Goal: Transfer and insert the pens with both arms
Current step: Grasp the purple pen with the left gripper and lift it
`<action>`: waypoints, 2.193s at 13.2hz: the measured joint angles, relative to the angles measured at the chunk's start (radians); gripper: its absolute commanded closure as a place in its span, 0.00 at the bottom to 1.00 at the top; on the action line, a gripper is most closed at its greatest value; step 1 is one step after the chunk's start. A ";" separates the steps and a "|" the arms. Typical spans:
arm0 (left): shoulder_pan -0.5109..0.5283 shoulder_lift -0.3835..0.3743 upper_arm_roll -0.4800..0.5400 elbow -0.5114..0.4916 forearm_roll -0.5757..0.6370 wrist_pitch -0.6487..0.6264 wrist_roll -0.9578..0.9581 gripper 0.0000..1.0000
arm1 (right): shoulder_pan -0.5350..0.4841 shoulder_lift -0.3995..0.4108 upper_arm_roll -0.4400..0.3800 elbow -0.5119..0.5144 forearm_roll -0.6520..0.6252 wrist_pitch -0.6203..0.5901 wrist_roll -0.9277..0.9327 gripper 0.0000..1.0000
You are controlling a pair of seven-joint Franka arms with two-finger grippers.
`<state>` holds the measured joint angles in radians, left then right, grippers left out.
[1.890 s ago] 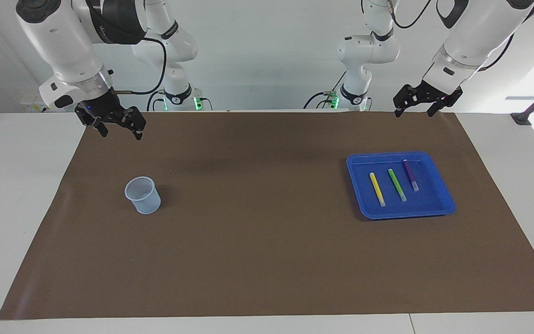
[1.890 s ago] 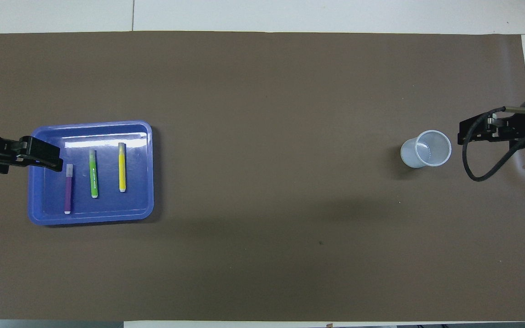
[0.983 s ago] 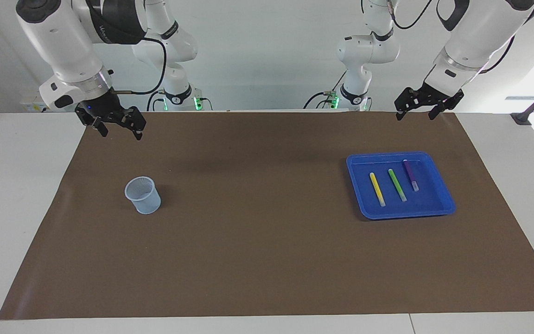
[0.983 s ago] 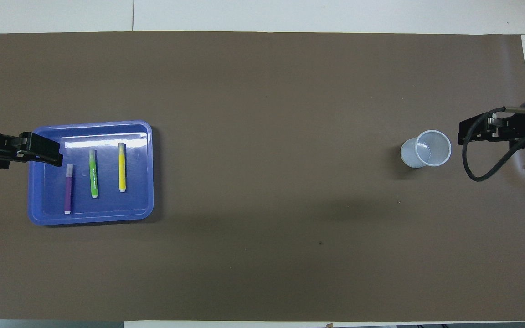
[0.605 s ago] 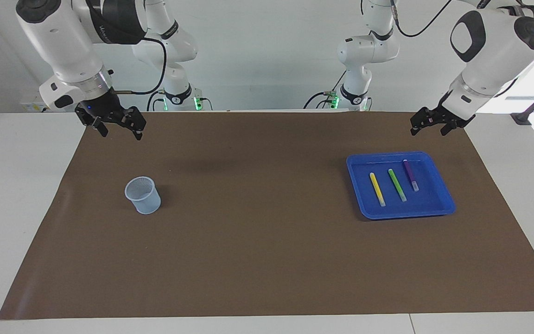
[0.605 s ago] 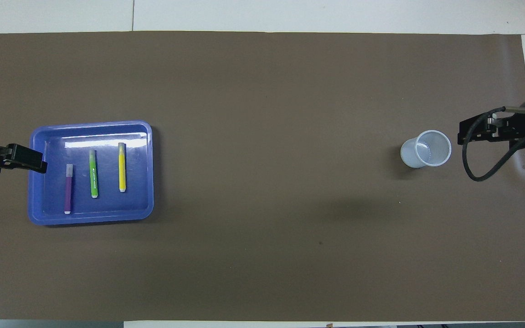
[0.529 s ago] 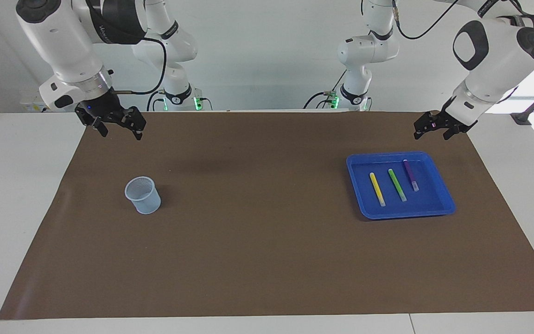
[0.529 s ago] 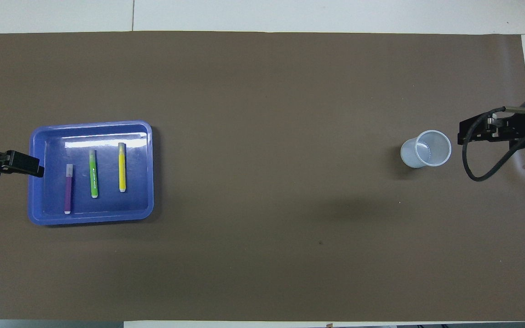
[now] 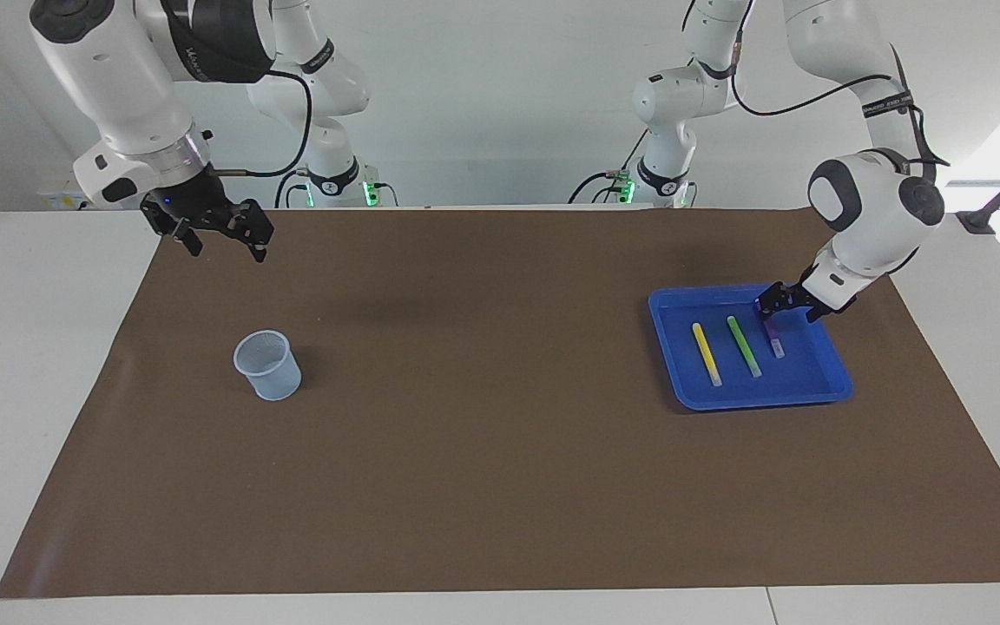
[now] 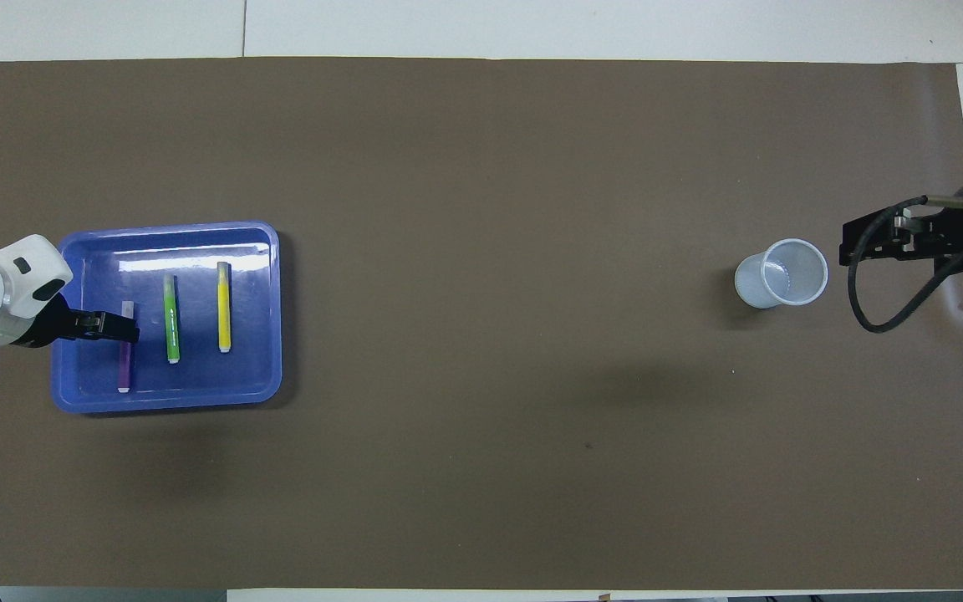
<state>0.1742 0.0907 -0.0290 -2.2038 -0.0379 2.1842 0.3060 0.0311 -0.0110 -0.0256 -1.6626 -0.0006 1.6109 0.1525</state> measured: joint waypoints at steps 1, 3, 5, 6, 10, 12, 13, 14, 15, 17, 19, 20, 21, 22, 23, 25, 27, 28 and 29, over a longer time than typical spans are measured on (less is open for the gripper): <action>0.000 0.011 0.000 -0.001 0.000 0.009 0.007 0.02 | 0.000 0.000 0.000 0.000 0.000 0.000 0.000 0.00; 0.000 0.022 0.000 -0.001 0.000 0.017 0.012 0.10 | 0.000 0.000 0.000 0.000 0.000 0.000 0.000 0.00; 0.000 0.033 0.000 -0.004 0.000 0.026 0.012 0.15 | 0.000 0.000 0.000 0.000 0.000 0.000 0.000 0.00; 0.000 0.040 0.000 -0.005 0.000 0.031 0.014 0.16 | 0.000 0.000 0.000 0.000 0.000 0.000 0.000 0.00; 0.000 0.056 -0.001 -0.006 0.000 0.043 0.016 0.22 | 0.000 0.000 0.000 0.000 0.000 -0.002 0.000 0.00; 0.000 0.063 -0.001 -0.007 0.000 0.050 0.016 0.30 | -0.011 0.000 -0.002 0.000 0.000 -0.002 0.000 0.00; 0.000 0.066 -0.001 -0.007 0.000 0.054 0.016 0.40 | -0.018 0.000 -0.002 0.000 0.000 -0.002 0.000 0.00; 0.000 0.068 -0.001 -0.007 0.000 0.056 0.016 0.51 | -0.022 0.000 -0.002 0.000 0.000 -0.002 0.000 0.00; 0.000 0.069 -0.001 -0.007 0.001 0.059 0.016 0.61 | -0.022 0.000 -0.002 0.000 0.000 -0.002 0.000 0.00; 0.000 0.068 0.002 -0.005 0.004 0.063 0.016 0.88 | -0.022 0.000 0.001 0.000 0.001 -0.002 0.000 0.00; 0.001 0.068 0.006 -0.003 0.006 0.072 0.016 1.00 | -0.022 0.000 0.002 0.000 0.001 -0.002 0.000 0.00; 0.001 0.068 0.005 -0.003 0.006 0.074 0.017 1.00 | -0.021 0.000 0.003 0.000 0.001 -0.002 0.000 0.00; 0.001 0.068 0.005 -0.003 0.006 0.074 0.017 1.00 | -0.021 0.000 0.003 0.000 0.001 -0.002 0.000 0.00; 0.001 0.068 0.004 -0.003 0.006 0.075 0.017 1.00 | -0.020 0.000 0.004 0.000 0.001 -0.003 0.000 0.00; 0.001 0.068 0.004 -0.003 0.006 0.075 0.017 1.00 | -0.020 0.000 0.004 -0.001 0.001 -0.003 0.000 0.00; 0.001 0.068 0.003 -0.002 0.006 0.075 0.017 1.00 | -0.016 0.000 0.005 -0.002 0.001 -0.004 0.000 0.00; 0.000 0.072 0.002 0.013 0.005 0.062 0.017 1.00 | -0.011 0.000 0.006 -0.004 0.002 -0.004 0.000 0.00; 0.000 0.078 0.000 0.041 0.005 0.033 0.017 1.00 | -0.009 0.000 0.010 -0.004 0.004 -0.004 0.000 0.00; -0.002 0.084 -0.001 0.080 0.005 -0.012 0.014 1.00 | -0.005 0.000 0.022 -0.005 0.009 -0.004 0.000 0.00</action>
<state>0.1726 0.1747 -0.0300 -2.1242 -0.0333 2.1724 0.3204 0.0264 -0.0111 -0.0036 -1.6680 0.0081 1.6067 0.1525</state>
